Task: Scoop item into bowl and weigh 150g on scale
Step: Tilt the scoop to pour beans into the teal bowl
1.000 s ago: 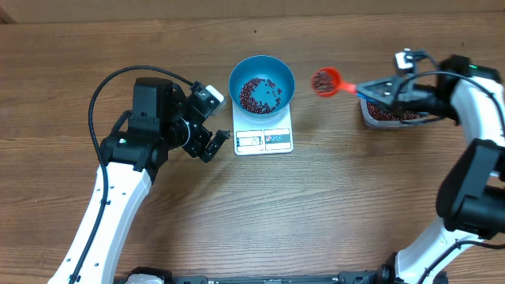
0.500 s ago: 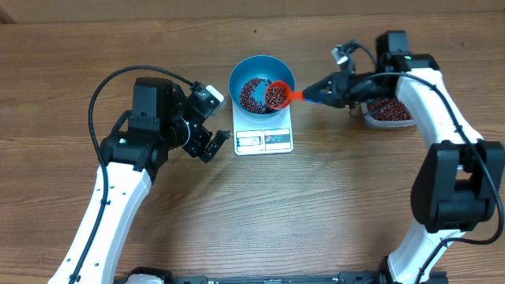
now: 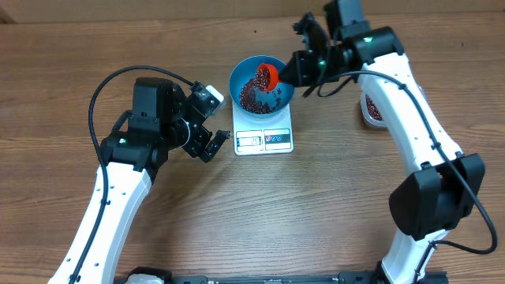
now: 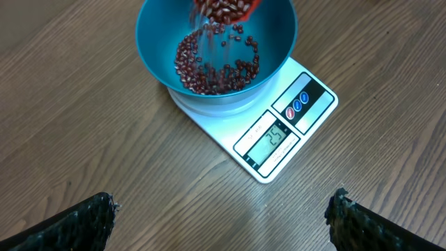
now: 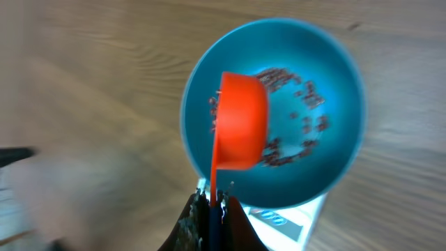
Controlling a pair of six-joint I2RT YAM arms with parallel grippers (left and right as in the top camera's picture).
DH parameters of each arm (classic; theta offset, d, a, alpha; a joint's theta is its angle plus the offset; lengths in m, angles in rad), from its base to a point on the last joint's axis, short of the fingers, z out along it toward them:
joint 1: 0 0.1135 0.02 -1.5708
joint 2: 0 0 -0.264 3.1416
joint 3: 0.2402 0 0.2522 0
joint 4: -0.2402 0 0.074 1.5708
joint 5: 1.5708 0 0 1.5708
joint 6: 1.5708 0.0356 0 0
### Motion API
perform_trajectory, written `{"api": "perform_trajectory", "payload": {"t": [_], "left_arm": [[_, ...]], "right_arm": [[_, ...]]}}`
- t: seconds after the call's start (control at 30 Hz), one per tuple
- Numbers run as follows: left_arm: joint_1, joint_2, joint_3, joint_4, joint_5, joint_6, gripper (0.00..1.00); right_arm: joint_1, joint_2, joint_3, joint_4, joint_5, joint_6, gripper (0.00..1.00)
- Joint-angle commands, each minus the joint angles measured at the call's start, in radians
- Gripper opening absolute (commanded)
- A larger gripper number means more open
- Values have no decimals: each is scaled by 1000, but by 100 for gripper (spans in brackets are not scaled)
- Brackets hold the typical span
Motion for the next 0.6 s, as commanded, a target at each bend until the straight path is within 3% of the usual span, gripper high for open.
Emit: {"api": "perform_trajectory", "payload": {"t": [0.0, 0.33, 0.57], "left_arm": [[4, 5, 22, 1, 17, 12, 99], [4, 5, 22, 0, 17, 12, 100], [4, 5, 22, 0, 17, 11, 100]], "right_arm": [[66, -24, 73, -13, 302, -5, 4], [272, -26, 95, -18, 887, -61, 4], [338, -26, 95, -11, 967, -106, 4]]}}
